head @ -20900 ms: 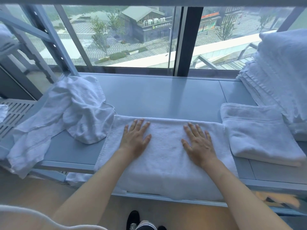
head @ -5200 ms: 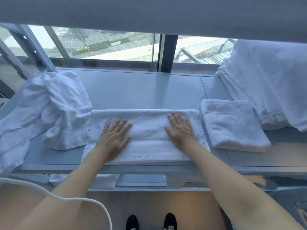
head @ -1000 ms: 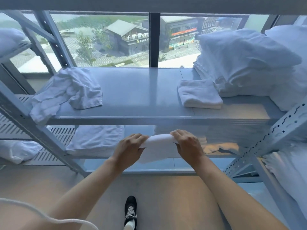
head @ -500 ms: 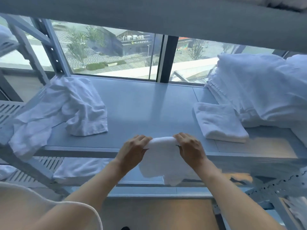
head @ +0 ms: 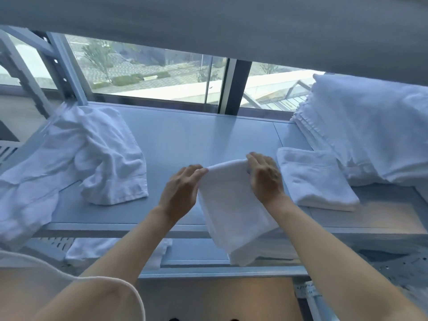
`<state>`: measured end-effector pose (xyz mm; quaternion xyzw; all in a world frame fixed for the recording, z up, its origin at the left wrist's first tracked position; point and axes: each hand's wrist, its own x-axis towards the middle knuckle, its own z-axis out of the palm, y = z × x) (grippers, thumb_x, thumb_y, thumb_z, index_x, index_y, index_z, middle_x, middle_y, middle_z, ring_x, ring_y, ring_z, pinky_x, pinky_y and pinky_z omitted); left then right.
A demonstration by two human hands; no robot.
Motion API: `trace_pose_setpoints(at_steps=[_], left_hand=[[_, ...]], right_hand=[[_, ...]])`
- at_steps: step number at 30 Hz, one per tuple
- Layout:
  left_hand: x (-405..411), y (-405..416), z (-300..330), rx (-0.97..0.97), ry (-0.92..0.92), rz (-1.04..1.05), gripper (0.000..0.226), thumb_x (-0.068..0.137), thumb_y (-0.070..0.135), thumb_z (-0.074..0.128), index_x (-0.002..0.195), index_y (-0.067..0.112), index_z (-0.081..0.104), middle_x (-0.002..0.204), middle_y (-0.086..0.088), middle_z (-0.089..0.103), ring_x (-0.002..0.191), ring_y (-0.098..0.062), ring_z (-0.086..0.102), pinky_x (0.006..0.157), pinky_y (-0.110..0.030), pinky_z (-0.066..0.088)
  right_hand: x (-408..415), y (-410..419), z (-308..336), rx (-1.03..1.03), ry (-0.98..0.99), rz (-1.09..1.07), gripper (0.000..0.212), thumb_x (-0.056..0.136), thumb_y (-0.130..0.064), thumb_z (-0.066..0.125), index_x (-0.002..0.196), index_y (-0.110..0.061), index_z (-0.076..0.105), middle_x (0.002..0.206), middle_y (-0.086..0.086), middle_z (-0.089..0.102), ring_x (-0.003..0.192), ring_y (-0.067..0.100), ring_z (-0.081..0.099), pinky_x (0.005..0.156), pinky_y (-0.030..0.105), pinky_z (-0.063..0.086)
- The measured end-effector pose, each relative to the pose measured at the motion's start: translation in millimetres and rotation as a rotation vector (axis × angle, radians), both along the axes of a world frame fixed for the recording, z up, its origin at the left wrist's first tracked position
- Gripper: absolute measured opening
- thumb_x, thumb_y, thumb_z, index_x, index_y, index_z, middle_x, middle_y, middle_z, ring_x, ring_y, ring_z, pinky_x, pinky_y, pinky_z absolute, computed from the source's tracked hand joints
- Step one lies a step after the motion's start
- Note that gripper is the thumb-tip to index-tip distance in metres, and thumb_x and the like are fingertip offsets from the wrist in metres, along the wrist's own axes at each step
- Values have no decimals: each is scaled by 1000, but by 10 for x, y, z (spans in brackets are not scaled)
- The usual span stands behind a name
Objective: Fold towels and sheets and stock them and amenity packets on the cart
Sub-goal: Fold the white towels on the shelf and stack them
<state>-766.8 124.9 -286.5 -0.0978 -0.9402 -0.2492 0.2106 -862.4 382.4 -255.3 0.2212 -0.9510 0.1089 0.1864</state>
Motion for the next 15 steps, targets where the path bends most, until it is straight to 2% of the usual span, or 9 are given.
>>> trace_pose_setpoints(at_steps=[1,3,6,8,10,12,15], left_hand=[[-16,-26,-33,-20,-21,3,55,87,-5,63,136,21,61,136,2,58,116,-28,59,82,-43,56],[-25,-58,-126,-36,-80,6,58,85,-9,61,134,21,63,141,-1,57,122,-30,57,86,-48,56],[-30,-63,-302,-54,-179,-86,56,87,-7,61,135,20,66,152,-7,52,138,-32,49,104,-52,48],[-44,-49,-417,-95,-272,-166,53,93,3,62,143,20,61,159,-9,43,150,-31,36,118,-46,36],[-60,-37,-464,-106,-323,-177,54,96,11,63,148,22,55,163,-7,38,153,-28,29,124,-40,28],[-60,-12,-463,-122,-313,-138,52,97,17,64,147,25,56,159,-6,43,149,-28,36,119,-40,35],[-20,113,-390,-199,-315,-53,46,97,28,64,143,30,60,145,-1,57,130,-30,51,98,-44,49]], right_hand=[[-23,-26,-29,5,-14,-2,52,82,-1,72,133,-2,61,136,17,62,122,38,58,107,50,44],[41,-79,-163,-23,-67,22,56,83,-7,76,136,-5,58,139,15,59,128,35,55,112,46,39],[340,-164,-459,-105,-327,105,45,95,-21,67,138,-12,59,141,5,59,131,28,53,111,38,41],[485,-157,-669,-115,-441,171,44,97,-23,64,140,-13,59,145,4,55,132,26,52,111,36,40],[497,-100,-792,-110,-451,190,47,97,-19,63,144,-14,57,153,4,49,138,25,48,115,36,35],[400,-38,-822,-73,-415,202,49,97,-17,63,146,-19,56,157,1,47,144,22,44,116,39,34],[218,46,-785,20,-372,169,48,100,-17,58,146,-29,56,160,-6,44,150,19,36,119,45,29]])
